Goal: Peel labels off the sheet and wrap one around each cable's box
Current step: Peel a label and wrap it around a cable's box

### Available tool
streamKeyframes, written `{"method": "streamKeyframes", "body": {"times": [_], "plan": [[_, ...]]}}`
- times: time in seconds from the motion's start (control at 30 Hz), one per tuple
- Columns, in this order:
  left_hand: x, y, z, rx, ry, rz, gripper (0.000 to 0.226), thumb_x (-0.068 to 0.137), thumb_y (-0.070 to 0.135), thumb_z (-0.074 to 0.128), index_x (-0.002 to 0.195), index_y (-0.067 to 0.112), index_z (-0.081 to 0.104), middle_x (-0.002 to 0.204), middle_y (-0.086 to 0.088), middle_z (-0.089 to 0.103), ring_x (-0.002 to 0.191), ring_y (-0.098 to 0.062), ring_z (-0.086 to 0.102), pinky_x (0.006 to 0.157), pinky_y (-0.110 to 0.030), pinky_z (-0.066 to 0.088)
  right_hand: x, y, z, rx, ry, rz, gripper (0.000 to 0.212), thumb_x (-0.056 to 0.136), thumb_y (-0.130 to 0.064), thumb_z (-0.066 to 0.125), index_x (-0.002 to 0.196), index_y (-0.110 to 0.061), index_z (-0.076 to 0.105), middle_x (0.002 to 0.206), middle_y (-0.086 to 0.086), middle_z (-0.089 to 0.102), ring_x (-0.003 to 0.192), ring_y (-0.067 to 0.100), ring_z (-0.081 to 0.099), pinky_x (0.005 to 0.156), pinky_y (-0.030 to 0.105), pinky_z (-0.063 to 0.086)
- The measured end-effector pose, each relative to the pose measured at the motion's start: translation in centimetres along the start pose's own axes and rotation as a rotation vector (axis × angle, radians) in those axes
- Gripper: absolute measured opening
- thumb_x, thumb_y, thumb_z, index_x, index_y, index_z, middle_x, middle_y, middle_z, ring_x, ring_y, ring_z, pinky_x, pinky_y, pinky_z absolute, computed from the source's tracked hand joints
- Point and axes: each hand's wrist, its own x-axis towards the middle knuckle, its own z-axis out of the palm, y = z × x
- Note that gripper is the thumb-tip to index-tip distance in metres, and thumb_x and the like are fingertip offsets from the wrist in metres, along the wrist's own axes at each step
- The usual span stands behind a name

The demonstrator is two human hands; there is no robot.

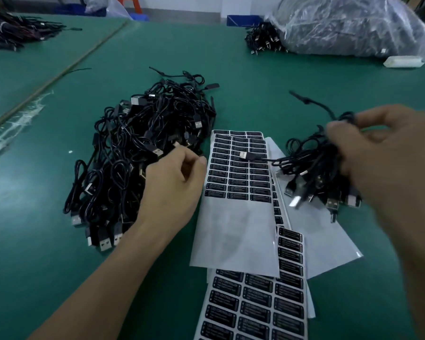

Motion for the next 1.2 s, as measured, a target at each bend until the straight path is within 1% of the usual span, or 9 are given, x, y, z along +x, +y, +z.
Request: {"method": "streamKeyframes", "body": {"times": [0.07, 0.17, 0.37, 0.47, 0.53, 0.67, 0.8, 0.93, 1.2], "plan": [[-0.1, -0.1, 0.1, 0.024, -0.024, -0.024, 0.023, 0.099, 0.029, 0.059, 0.076, 0.023, 0.059, 0.074, 0.009, 0.063, 0.060, -0.015, 0.055, 0.054, -0.025, 0.045, 1.3, 0.3, -1.5, -0.078, 0.071, 0.056, 0.010, 0.064, -0.064, 0.057, 0.074, -0.062, 0.057, 0.065, -0.011, 0.069, 0.059, 0.017, 0.066, 0.060, 0.027, 0.042], [0.0, -0.2, 0.2, 0.044, -0.033, -0.031, 0.023, 0.098, 0.029, 0.060, 0.075, 0.025, 0.059, 0.075, 0.011, 0.064, 0.063, -0.019, 0.055, 0.056, -0.033, 0.046, 2.0, 1.6, -2.5, -0.175, 0.118, 0.138, 0.007, 0.066, -0.062, 0.055, 0.071, -0.067, 0.053, 0.072, -0.007, 0.068, 0.071, 0.032, 0.066, 0.066, 0.041, 0.051], [-0.2, 0.0, 0.1, 0.086, -0.039, -0.033, 0.022, 0.097, 0.029, 0.063, 0.076, 0.026, 0.059, 0.065, 0.006, 0.062, 0.065, -0.019, 0.058, 0.058, -0.035, 0.047, 1.3, 3.9, -2.2, -0.225, 0.181, 0.163, 0.037, 0.075, -0.062, 0.056, 0.096, -0.032, 0.052, 0.073, -0.001, 0.063, 0.097, 0.037, 0.062, 0.084, 0.054, 0.053], [-0.1, 0.5, -0.3, 0.167, -0.044, 0.001, 0.019, 0.097, 0.030, 0.062, 0.078, 0.026, 0.059, 0.065, 0.009, 0.062, 0.061, -0.014, 0.059, 0.057, -0.040, 0.052, 0.8, 3.1, -1.2, -0.207, 0.241, -0.061, 0.019, 0.086, -0.049, 0.055, 0.096, -0.033, 0.050, 0.056, -0.012, 0.053, 0.068, 0.011, 0.056, 0.077, 0.044, 0.049], [-0.2, 1.1, -0.6, 0.288, -0.025, 0.093, 0.017, 0.097, 0.031, 0.062, 0.081, 0.025, 0.061, 0.070, 0.012, 0.061, 0.065, -0.010, 0.058, 0.057, -0.042, 0.054, -0.1, 1.8, -0.2, -0.165, 0.237, -0.225, 0.008, 0.090, -0.040, 0.055, 0.091, -0.033, 0.050, 0.054, -0.020, 0.053, 0.051, 0.009, 0.047, 0.066, 0.033, 0.043], [0.3, 2.3, -2.1, 0.618, 0.192, 0.299, 0.007, 0.095, 0.027, 0.066, 0.097, 0.022, 0.071, 0.088, 0.004, 0.065, 0.084, -0.014, 0.051, 0.058, -0.029, 0.042, -3.0, -0.8, 2.8, -0.076, 0.058, -0.501, 0.011, 0.092, -0.026, 0.060, 0.083, -0.028, 0.056, 0.048, -0.011, 0.045, 0.045, 0.004, 0.044, 0.052, 0.003, 0.033], [1.1, 1.0, -3.9, 0.881, 0.202, 0.106, 0.036, 0.090, 0.019, 0.071, 0.126, 0.017, 0.065, 0.116, -0.012, 0.055, 0.104, -0.036, 0.049, 0.078, -0.047, 0.043, -4.9, -0.4, 5.6, -0.174, -0.298, -0.571, 0.012, 0.094, -0.025, 0.062, 0.083, -0.019, 0.065, 0.043, -0.019, 0.027, 0.036, 0.007, 0.032, 0.044, 0.026, 0.045], [1.3, 0.1, -4.0, 0.977, 0.080, -0.061, 0.039, 0.098, 0.033, 0.060, 0.134, 0.017, 0.059, 0.121, -0.015, 0.054, 0.114, -0.039, 0.045, 0.087, -0.050, 0.041, -5.6, 0.9, 6.7, -0.190, -0.383, -0.535, 0.012, 0.094, -0.027, 0.061, 0.083, -0.023, 0.065, 0.044, -0.018, 0.024, 0.041, 0.001, 0.031, 0.049, 0.024, 0.032], [1.2, 0.3, -3.9, 0.774, 0.314, 0.191, 0.022, 0.105, 0.030, 0.050, 0.114, 0.020, 0.068, 0.096, -0.007, 0.068, 0.089, -0.034, 0.055, 0.074, -0.042, 0.033, -5.8, 3.2, 7.6, -0.152, -0.473, -0.408, 0.012, 0.096, -0.032, 0.061, 0.086, -0.026, 0.066, 0.058, -0.030, 0.051, 0.051, 0.003, 0.048, 0.053, 0.024, 0.029]]}}
